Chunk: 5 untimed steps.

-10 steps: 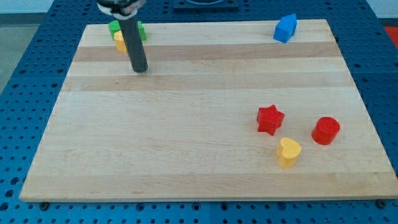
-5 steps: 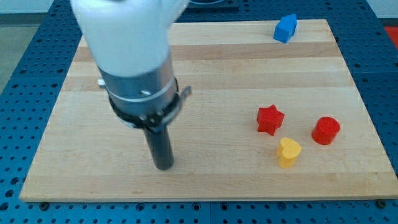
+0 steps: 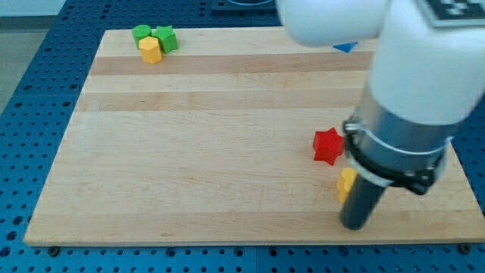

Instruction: Place the heart to the right of the hexagon

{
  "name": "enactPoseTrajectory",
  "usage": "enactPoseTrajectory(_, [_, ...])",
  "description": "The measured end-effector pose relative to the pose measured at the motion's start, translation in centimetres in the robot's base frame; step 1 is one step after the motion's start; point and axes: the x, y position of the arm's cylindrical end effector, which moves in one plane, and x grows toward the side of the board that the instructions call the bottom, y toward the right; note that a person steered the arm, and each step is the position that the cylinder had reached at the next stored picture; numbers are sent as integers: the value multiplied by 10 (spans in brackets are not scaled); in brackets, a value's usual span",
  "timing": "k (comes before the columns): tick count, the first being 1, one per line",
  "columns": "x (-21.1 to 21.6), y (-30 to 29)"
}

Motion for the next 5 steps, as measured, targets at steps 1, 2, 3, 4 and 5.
enactPoseTrajectory(1, [-3,17])
enactPoseTrajectory(2, [-14,17])
enactPoseTrajectory(3, [-25,17])
enactPoseTrajectory(4, [-27,16])
enactPoseTrajectory(5, [-28,4])
